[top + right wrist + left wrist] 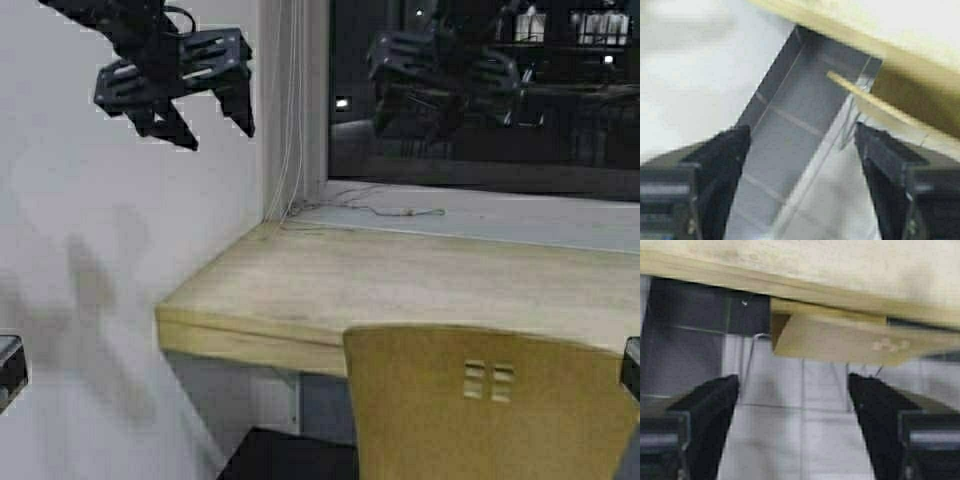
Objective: Push the chairs under the table
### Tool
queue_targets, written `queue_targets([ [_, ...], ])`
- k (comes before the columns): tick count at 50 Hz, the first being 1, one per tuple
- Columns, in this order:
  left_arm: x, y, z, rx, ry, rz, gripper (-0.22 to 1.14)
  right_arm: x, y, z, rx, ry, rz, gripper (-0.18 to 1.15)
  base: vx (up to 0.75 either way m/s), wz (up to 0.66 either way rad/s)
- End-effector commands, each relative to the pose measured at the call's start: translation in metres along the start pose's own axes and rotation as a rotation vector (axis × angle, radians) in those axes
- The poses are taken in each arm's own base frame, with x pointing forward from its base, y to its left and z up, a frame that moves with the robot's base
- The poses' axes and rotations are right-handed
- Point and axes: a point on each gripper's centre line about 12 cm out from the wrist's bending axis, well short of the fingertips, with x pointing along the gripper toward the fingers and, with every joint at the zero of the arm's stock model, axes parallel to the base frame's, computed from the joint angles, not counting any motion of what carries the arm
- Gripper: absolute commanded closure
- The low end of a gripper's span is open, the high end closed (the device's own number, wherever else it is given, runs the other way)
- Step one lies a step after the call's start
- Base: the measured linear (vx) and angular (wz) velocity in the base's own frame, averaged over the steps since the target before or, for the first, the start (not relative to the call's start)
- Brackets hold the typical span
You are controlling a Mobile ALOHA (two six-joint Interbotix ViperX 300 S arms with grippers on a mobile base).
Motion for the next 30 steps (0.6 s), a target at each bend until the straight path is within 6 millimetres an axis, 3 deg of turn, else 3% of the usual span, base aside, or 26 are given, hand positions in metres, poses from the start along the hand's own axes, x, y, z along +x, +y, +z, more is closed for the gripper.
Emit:
queue_targets([
  [1,0.004,0.009,0.003,0.057,-0.025,0.018,-0.05,-0.004,0.001,0.021,-0.088,-0.066,0.005,0.01,-0.35,0.03],
  [7,0.010,0.014,0.003,0.052,-0.014,0.032,-0.05,-0.003,-0.007,0.030,-0.112,-0.089,-0.012,0.01,-0.36,0.04],
  [15,0.003,0.015,0.019,0.060,-0.017,0.039,-0.05,-0.015,-0.011,0.039,-0.105,-0.113,-0.031,0.01,-0.39,0.13],
  [22,0.009,0.024,0.037,0.094,-0.001,0.067,-0.05,-0.022,-0.025,0.054,-0.105,-0.149,-0.068,0.01,-0.34,0.20],
  [30,0.016,0.033,0.040,0.143,-0.005,0.086,-0.05,-0.016,-0.035,0.039,-0.092,-0.109,-0.084,0.01,-0.30,0.23],
])
